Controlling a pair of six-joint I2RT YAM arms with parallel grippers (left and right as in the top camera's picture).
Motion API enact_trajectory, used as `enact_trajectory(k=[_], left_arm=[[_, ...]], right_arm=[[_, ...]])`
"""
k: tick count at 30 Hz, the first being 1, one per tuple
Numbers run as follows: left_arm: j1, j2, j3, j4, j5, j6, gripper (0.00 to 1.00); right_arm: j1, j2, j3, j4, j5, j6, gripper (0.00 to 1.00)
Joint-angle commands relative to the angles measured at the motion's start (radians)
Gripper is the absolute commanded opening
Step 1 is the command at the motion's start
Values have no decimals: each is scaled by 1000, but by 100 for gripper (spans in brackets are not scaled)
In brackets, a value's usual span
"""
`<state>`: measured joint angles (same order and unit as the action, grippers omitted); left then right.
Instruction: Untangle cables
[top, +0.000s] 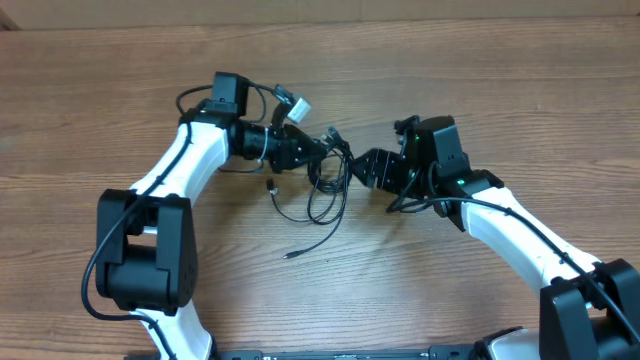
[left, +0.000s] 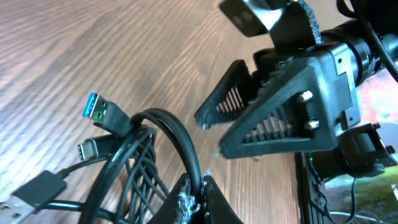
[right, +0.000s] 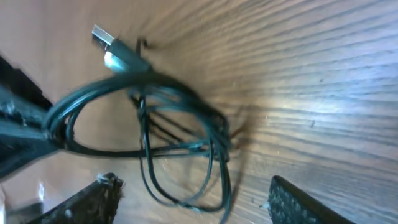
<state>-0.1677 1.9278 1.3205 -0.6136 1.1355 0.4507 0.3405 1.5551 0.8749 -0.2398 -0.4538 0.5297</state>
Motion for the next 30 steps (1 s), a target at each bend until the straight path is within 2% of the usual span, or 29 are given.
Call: enact_trajectory(k=[1,6,14,18,20,21,23,26,29,30], left_arm=[[-36,-23,4,2,5,-6,8],[-50,-23,4,6,5,-6,9],[-50,-23,4,6,-3,-6,10],[-50,-23,4,19,-134,-72,22],[-51,-23,4,39,-252,-153,40],[-55,-23,4,47,-314,-195,44],[-64,-23,4,60,-415,-251,52],[-94,-20,4,69,-491,-266,54],[-127,-18,4,74,-563,-281,58],[-151,-18,4,82,-657,-318,59]], right_arm=[[-2,-3,9,-17,-23,-132,64],[-2,-3,8,-54,118,-138,63],[6,19,8,-70,123,-132,57],[12,31,8,-109,124,-78,60],[13,32,7,-125,125,-78,61],[13,32,7,-130,124,-77,62],[13,32,7,-134,124,-77,61],[13,32,7,-133,125,-35,62],[13,32,7,-130,125,-21,83],[13,32,7,-136,126,-21,93]])
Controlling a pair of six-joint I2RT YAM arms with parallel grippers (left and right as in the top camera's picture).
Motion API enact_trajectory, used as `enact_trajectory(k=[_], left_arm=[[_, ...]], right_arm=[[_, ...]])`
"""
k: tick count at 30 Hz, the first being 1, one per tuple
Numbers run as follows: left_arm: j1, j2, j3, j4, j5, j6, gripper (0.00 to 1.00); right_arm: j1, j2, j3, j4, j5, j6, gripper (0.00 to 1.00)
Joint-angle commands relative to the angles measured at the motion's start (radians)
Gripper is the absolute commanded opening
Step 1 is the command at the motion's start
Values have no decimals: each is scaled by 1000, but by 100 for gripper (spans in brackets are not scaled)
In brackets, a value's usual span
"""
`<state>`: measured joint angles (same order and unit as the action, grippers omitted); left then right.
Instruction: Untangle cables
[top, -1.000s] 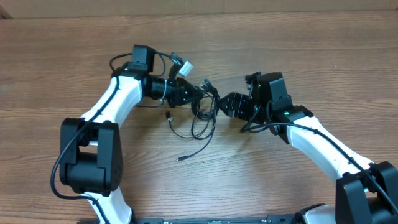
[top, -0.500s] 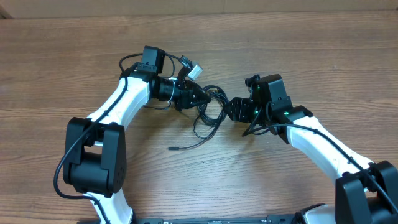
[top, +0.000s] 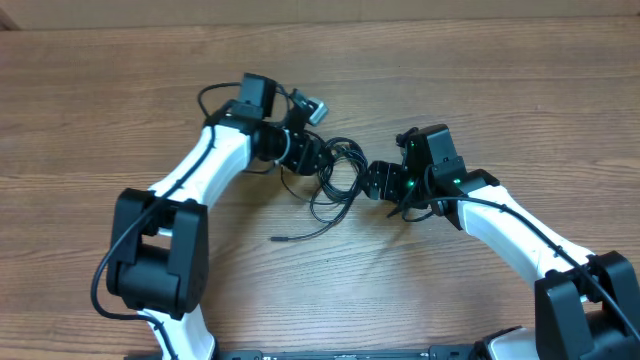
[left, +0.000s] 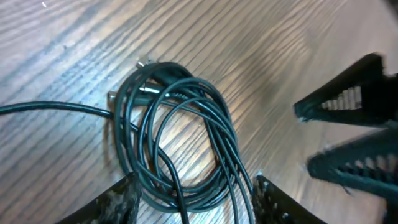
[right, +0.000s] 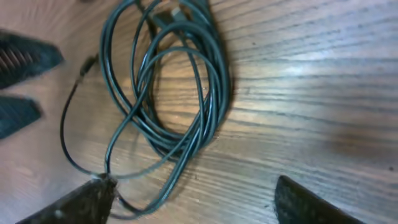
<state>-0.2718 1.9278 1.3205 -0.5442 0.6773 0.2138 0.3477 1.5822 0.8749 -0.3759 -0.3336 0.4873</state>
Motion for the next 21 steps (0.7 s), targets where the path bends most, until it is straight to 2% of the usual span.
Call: enact_trajectory(k=[1,6,10,14,21], left_arm=[[-55,-18,4,16,-243,-101,59],[-71,-18,4,18,-425,-216,63],[-68,-18,4,26,-452,-265,69],[-68,-18,4,29,-463,-267,70],[-67,-18,4,10,-584,-324,77]], right_arm=[[5,5,7,-3,10,21,100],[5,5,7,-1,9,23,100],[5,5,7,3,-3,36,100],[5,5,7,3,-3,36,100],[5,5,7,3,-3,36,100]])
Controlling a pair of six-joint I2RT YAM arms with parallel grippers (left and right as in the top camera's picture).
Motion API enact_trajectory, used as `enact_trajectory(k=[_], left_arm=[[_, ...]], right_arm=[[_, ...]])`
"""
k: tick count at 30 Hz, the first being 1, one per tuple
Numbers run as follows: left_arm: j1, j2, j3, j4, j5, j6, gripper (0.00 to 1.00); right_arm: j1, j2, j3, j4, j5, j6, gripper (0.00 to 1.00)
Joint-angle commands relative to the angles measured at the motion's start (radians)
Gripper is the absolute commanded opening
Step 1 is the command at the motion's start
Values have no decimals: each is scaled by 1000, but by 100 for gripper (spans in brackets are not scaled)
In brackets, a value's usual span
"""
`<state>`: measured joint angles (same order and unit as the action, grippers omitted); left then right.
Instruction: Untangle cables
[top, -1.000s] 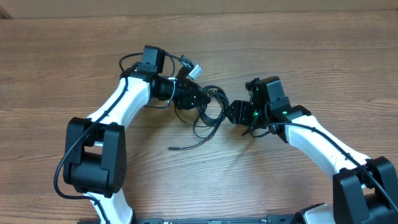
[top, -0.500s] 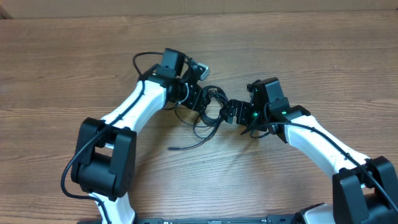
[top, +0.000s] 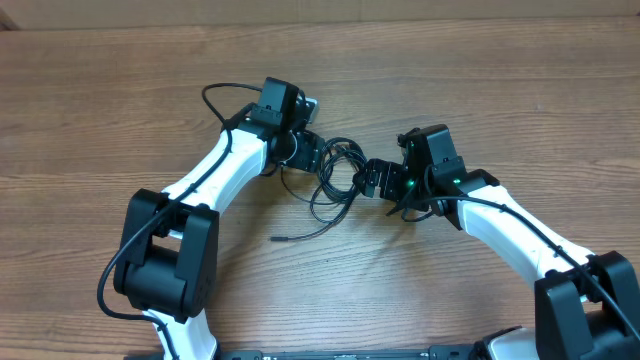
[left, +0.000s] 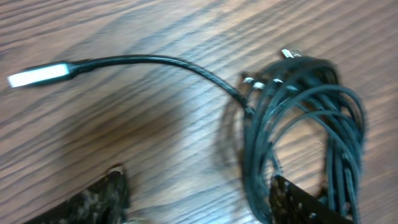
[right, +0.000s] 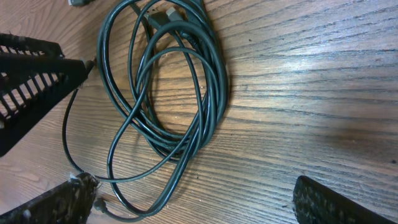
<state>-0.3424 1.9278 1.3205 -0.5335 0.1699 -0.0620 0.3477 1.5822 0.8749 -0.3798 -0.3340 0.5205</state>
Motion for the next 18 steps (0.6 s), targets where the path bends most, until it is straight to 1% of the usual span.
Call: enact_trajectory(k=[1,9,12,18], left_arm=[[4,-18,4,-1,-76,-48,78],[26,-18,4,-6,-76,-53,79],[51,-18,4,-14,-76,-82,79],[79,-18,4,-16,-35,-103,79]], right_arm=[[5,5,7,7,-3,3,100],[5,5,7,7,-3,3,100],[5,5,7,7,-3,3,100],[5,5,7,7,-3,3,100]])
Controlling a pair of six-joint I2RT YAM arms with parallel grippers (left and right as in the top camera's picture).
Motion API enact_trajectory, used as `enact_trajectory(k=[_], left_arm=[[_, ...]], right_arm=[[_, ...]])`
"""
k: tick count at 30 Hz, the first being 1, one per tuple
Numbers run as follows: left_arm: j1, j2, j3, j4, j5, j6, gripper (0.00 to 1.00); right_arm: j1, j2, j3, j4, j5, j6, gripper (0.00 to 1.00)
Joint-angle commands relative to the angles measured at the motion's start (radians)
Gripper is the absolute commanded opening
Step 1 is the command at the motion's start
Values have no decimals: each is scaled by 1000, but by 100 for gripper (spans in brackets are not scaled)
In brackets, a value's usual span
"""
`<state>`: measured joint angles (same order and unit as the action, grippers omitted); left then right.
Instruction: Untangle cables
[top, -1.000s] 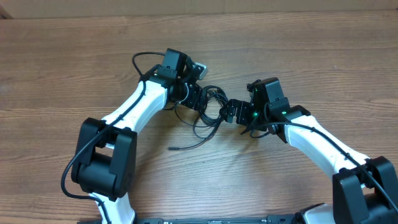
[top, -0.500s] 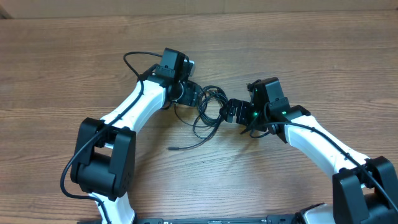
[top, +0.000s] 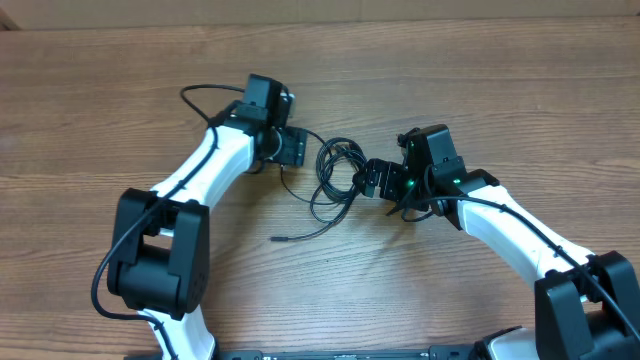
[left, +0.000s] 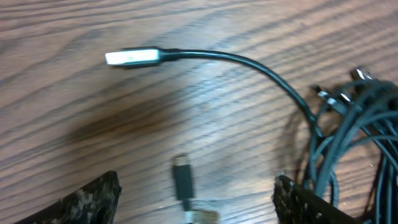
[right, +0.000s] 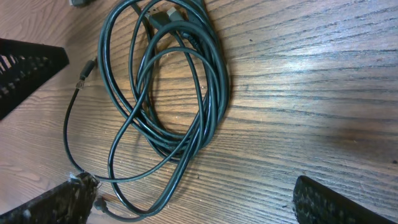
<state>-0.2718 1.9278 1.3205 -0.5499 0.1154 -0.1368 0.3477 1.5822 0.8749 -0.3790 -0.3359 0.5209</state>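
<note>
A coil of dark cables (top: 336, 172) lies on the wooden table between my two grippers. My left gripper (top: 293, 148) stands open just left of the coil. In its wrist view a silver USB plug (left: 132, 57) on a curved lead lies ahead, a small dark plug (left: 182, 177) lies between the fingers (left: 87, 199), and the coil (left: 348, 124) is at the right edge. My right gripper (top: 368, 180) is open at the coil's right side, holding nothing. Its wrist view shows the coil (right: 168, 87) ahead of its fingertips (right: 336, 205).
One thin lead trails from the coil toward the front and ends in a small plug (top: 278, 239). The left gripper's black finger (right: 25, 68) shows at the left edge of the right wrist view. Bare wooden table (top: 480, 80) surrounds the cables.
My left gripper has shifted left, off the coil's edge; the silver USB plug now sits nearer the middle of its view and a small plug lies between its fingers. The right arm has not moved.
First my left gripper was shut on the coil and held it above the table, with the right gripper open close by. Then the coil lay flat on the table with the left gripper open over it. After that the left gripper stood at the coil's left edge, now further left.
</note>
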Motion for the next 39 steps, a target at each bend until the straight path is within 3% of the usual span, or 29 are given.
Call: enact_trajectory(k=[1,39], left_arm=[[8,-18,4,1,19,-28,79],[7,-18,4,5,19,-28,81]], right_arm=[[5,5,7,6,-1,3,100],[5,5,7,6,-1,3,100]])
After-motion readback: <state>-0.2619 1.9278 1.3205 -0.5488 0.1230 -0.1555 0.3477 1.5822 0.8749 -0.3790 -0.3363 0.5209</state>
